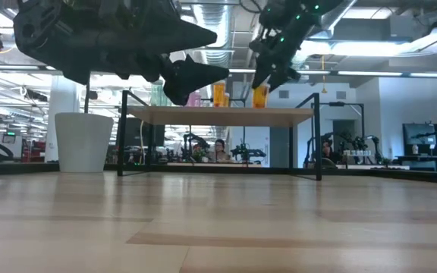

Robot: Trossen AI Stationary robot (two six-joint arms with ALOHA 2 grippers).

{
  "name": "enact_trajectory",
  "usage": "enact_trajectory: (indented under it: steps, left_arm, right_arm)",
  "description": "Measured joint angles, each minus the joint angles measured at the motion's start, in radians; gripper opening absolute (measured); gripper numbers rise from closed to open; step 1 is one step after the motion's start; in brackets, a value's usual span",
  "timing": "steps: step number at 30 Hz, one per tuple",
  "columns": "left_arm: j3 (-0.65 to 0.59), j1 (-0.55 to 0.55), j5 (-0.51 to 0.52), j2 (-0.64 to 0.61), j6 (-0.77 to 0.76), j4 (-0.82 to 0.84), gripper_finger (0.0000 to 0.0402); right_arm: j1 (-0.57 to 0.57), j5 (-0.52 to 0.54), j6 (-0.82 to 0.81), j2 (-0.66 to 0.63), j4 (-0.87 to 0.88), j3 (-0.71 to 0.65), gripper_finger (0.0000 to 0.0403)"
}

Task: Pick and place medicine bottles onto shelf by color
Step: Put the top large orange pill bottle on the shelf

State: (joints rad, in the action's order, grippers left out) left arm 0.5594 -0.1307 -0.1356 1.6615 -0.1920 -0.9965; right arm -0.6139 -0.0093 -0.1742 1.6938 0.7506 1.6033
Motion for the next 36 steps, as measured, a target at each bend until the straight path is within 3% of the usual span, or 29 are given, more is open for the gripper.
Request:
enact_trajectory:
  steps: [13,30,36]
  left_arm:
    - [0.000,0.000,0.001,0.000,0.005,0.014,0.0306]
    - [0.000,0.000,0.003,0.000,0.005,0.012,0.0297]
    - [0.000,0.000,0.002,0.000,0.004,0.012,0.0296]
  right_arm:
    - [-0.007,-0.016,0.010,0.075,0.042,0.013,0.0227]
    - [0.013,-0.023,0.015,0.027,0.049,0.007,0.0285]
    - [0.012,-0.023,0.015,0.026,0.144,0.067,0.0293]
